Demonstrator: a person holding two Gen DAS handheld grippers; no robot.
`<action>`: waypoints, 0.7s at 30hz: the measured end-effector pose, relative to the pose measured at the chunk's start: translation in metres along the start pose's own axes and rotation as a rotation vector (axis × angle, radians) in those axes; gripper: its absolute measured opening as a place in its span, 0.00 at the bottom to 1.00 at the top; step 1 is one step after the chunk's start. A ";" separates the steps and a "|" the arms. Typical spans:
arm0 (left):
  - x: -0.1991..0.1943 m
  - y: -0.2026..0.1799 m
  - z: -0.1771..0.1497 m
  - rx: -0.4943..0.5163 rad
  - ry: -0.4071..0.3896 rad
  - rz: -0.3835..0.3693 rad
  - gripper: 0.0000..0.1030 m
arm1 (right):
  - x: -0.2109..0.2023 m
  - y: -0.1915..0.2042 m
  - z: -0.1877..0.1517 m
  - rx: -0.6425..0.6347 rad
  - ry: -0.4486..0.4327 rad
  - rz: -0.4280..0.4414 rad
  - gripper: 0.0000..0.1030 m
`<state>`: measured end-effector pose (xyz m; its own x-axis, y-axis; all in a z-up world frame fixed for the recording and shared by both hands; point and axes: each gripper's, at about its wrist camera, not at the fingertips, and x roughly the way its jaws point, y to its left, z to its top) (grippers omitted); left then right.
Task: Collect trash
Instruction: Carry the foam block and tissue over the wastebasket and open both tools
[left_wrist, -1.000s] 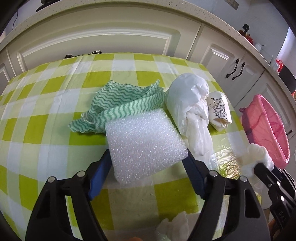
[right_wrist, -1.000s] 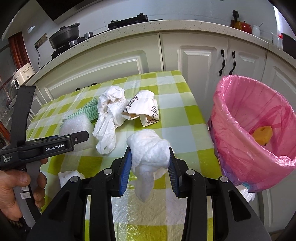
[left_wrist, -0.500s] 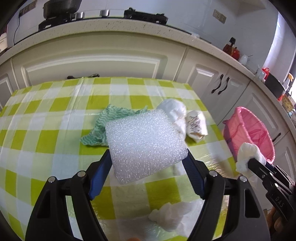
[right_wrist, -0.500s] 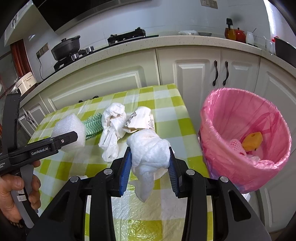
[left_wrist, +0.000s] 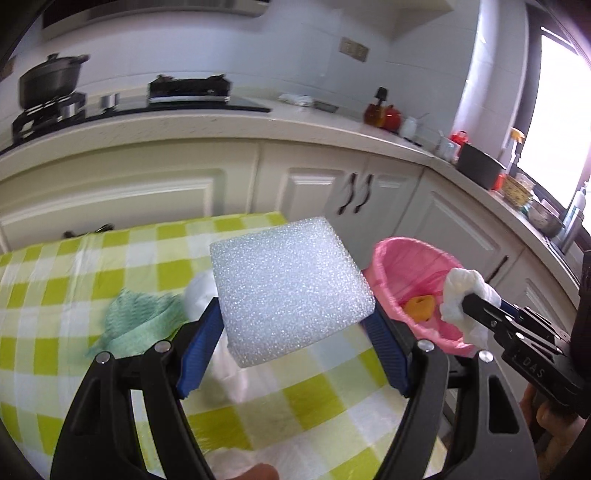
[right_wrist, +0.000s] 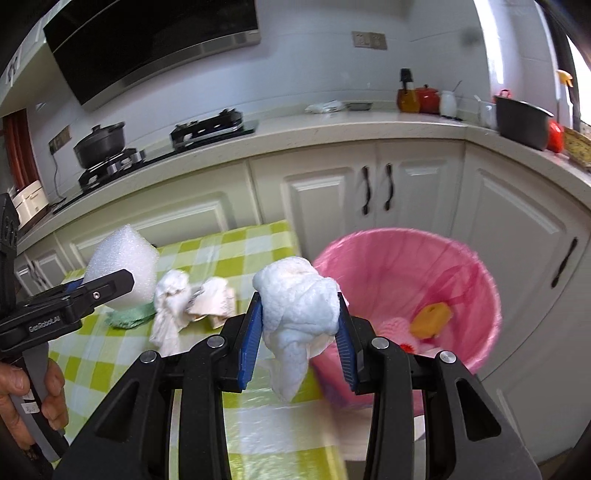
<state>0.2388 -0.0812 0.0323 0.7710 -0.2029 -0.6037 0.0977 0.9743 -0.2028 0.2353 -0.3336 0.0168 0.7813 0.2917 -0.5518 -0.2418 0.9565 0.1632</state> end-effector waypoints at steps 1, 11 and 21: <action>0.003 -0.009 0.004 0.016 -0.003 -0.013 0.72 | -0.001 -0.005 0.002 0.003 -0.005 -0.009 0.35; 0.035 -0.085 0.035 0.112 -0.003 -0.138 0.72 | -0.006 -0.064 0.019 0.031 -0.040 -0.093 0.35; 0.065 -0.133 0.059 0.152 0.023 -0.217 0.73 | 0.001 -0.101 0.027 0.048 -0.051 -0.138 0.36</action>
<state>0.3130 -0.2183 0.0653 0.7074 -0.4088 -0.5765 0.3534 0.9110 -0.2124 0.2761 -0.4300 0.0215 0.8337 0.1559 -0.5297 -0.1029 0.9864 0.1283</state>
